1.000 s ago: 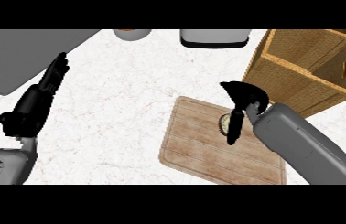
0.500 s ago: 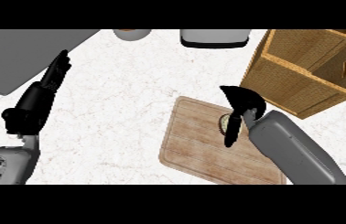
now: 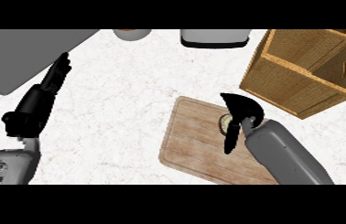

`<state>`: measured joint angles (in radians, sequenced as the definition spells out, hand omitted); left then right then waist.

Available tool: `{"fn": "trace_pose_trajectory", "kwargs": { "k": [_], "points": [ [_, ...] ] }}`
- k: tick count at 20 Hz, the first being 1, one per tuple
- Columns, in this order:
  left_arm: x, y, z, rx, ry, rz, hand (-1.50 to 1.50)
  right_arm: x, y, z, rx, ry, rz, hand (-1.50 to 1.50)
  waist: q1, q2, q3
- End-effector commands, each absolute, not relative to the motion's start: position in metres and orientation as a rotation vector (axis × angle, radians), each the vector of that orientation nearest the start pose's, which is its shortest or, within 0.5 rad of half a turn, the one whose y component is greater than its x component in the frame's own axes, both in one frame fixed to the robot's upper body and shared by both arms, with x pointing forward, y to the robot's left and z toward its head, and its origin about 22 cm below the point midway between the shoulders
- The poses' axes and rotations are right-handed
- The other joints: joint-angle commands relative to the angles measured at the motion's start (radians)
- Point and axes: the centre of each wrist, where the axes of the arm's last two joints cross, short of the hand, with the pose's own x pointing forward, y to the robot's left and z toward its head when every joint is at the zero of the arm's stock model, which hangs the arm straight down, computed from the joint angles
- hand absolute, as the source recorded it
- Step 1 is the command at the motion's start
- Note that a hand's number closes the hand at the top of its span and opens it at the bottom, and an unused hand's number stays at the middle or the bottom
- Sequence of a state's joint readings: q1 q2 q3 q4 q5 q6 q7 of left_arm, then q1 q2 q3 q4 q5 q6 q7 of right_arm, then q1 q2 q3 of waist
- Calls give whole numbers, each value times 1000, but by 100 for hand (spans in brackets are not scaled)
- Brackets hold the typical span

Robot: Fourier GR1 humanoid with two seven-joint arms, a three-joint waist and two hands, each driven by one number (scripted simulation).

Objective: Pick the cupcake from the cutting board and place it in the basket

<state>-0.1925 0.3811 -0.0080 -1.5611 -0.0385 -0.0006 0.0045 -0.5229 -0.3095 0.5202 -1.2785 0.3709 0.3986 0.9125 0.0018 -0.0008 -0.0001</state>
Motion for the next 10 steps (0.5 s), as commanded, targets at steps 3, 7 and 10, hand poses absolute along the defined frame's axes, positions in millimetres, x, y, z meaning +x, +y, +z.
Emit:
{"fn": "trace_pose_trajectory", "kwargs": {
  "k": [3,7,10],
  "points": [
    [288,301,80,306,-1730,-399,0,320,-148,29,-618,-565,1192,-150,1,1,0],
    [302,292,63,300,-1718,-373,0,312,-168,25,-614,-583,1179,-150,-4,1,0],
    [294,296,75,281,-1718,-375,0,318,-173,4,-584,-569,1178,150,0,1,0]
  ]
}}
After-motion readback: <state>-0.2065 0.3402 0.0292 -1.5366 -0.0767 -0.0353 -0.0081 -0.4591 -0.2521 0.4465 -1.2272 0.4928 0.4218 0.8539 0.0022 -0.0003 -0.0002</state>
